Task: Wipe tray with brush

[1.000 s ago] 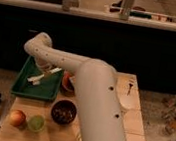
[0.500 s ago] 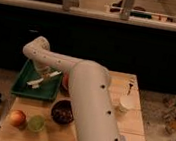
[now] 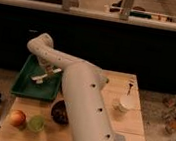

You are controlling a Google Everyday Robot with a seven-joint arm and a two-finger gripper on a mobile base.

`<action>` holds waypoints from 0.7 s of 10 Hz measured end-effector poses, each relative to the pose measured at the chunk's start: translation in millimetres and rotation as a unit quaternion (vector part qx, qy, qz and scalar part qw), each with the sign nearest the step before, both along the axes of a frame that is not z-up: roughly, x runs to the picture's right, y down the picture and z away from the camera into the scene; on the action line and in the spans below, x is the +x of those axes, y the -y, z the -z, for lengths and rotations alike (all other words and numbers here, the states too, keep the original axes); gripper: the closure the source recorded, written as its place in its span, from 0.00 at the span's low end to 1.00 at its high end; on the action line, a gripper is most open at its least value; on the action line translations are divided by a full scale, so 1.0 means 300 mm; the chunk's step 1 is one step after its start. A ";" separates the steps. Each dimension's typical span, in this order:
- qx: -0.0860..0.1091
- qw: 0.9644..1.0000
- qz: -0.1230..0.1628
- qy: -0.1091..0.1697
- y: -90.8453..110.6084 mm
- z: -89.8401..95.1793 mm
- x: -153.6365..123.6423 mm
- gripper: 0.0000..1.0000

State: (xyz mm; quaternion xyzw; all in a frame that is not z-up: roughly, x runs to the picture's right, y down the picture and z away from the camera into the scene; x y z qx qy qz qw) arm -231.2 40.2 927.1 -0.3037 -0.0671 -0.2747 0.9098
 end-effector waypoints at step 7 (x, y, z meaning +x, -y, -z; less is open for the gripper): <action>-0.012 0.997 0.037 0.065 -0.141 0.133 -0.085 0.99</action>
